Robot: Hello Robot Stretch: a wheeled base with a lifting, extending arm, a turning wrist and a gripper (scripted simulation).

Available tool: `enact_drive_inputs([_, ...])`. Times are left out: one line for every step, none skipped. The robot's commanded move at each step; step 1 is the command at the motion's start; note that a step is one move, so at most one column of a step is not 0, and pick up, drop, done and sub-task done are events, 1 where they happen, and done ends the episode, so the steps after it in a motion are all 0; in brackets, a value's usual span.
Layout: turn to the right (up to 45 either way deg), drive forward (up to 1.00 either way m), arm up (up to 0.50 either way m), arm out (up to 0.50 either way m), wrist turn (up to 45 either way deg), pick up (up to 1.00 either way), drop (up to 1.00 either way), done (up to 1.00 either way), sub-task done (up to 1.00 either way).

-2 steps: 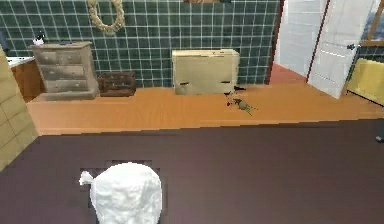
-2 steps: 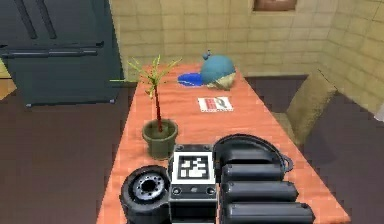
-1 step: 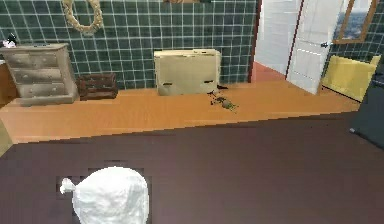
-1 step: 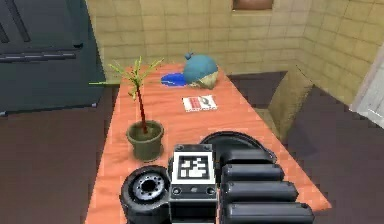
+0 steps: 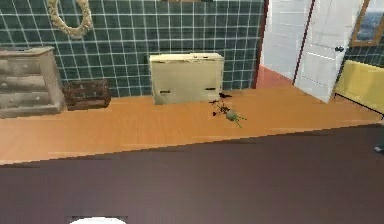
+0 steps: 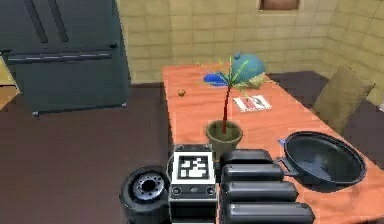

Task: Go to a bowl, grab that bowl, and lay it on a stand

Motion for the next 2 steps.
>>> enact_drive_inputs([21.0,0.0,0.0,0.0,0.0,0.0,0.0,0.0,0.0])
enact_drive_inputs([0.0,1.0,0.0,0.0,0.0,0.0,0.0,0.0,0.0])
